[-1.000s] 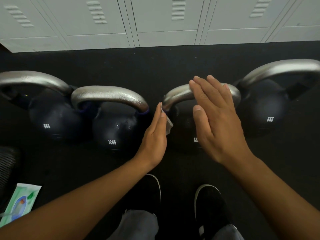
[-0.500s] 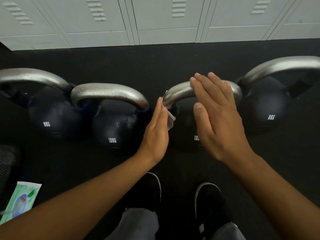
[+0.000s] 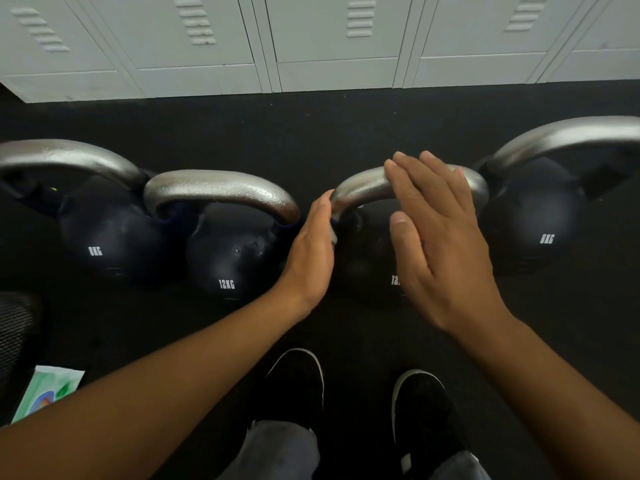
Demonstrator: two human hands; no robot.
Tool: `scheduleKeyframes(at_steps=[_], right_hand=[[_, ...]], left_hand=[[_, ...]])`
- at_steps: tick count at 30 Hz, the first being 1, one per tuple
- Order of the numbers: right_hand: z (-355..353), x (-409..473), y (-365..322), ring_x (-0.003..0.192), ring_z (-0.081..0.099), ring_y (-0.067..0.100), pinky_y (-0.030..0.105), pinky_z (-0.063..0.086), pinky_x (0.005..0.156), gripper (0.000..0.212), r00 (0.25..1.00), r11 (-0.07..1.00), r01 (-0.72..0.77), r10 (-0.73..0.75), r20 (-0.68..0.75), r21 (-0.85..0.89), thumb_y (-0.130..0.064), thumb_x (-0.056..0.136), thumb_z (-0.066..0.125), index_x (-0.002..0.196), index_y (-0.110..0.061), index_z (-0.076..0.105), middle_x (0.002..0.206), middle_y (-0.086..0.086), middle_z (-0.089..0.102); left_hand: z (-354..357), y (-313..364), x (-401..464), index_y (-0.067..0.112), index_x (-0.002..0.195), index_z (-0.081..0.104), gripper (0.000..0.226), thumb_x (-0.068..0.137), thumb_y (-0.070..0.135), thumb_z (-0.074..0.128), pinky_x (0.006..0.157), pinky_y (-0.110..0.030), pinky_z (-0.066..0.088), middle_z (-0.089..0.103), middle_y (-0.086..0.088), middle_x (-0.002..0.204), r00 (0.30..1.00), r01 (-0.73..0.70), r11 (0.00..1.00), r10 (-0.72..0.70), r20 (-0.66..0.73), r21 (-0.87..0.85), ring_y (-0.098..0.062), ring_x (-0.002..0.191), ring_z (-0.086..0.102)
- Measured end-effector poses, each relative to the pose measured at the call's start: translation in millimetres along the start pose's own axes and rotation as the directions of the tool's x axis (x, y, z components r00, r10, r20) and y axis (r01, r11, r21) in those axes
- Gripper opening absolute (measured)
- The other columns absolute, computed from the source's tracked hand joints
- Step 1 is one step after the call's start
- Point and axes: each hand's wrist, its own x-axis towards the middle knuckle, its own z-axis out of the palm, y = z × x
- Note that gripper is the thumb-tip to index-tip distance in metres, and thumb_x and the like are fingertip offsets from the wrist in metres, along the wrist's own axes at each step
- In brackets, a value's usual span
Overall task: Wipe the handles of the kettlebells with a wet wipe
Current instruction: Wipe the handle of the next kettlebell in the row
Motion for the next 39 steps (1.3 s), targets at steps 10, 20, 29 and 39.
scheduleKeyframes(at_steps=[10, 20, 29, 39], right_hand=[[14, -19, -11, 0.128, 0.045, 0.016, 0.021, 0.036, 0.108, 0.041, 0.985, 0.999, 0.04, -0.039, -0.17, 0.007, -0.016, 0.095, 0.057, 0.135, -0.008, 0.066, 0.137, 0.008, 0.059], [31, -28, -19, 0.12, 0.048, -0.007, 0.003, 0.037, 0.1, 0.047, 0.96, 0.95, -0.19, 0.127, 0.248, 0.247, -0.011, 0.1, 0.056, 0.145, -0.025, 0.054, 0.139, -0.014, 0.057], [37, -2, -26, 0.137, 0.05, 0.001, 0.037, 0.041, 0.116, 0.067, 0.832, 0.679, -0.53, 0.3, 0.466, 0.508, -0.03, 0.089, 0.046, 0.155, -0.042, 0.041, 0.148, -0.02, 0.055], [29, 0, -25, 0.124, 0.059, -0.006, 0.012, 0.046, 0.101, 0.058, 0.853, 0.516, -0.52, 0.268, 0.448, 0.681, -0.001, 0.093, 0.043, 0.141, -0.031, 0.059, 0.129, -0.021, 0.07]], left_hand=[[4, 0, -23, 0.032, 0.138, 0.064, 0.053, 0.096, 0.053, 0.038, 0.118, -0.041, 0.04, 0.067, 0.01, 0.136, 0.996, 0.015, 0.998, -0.02, -0.087, -0.062, -0.004, 0.13, 0.058], [8, 5, -36, 0.034, 0.146, 0.053, 0.061, 0.093, 0.059, 0.036, 0.117, -0.042, 0.041, 0.055, 0.011, 0.146, 0.986, -0.008, 1.0, 0.011, -0.165, 0.02, -0.002, 0.133, 0.053], [7, 15, -50, 0.03, 0.149, 0.049, 0.061, 0.095, 0.053, 0.031, 0.116, -0.027, 0.04, 0.047, 0.017, 0.146, 0.977, -0.102, 0.988, 0.122, -0.173, 0.118, 0.009, 0.132, 0.048], [8, 30, -42, 0.028, 0.156, 0.044, 0.056, 0.105, 0.047, 0.03, 0.125, -0.031, 0.029, 0.047, 0.013, 0.158, 0.987, -0.116, 0.984, 0.13, -0.096, 0.139, 0.006, 0.145, 0.038]])
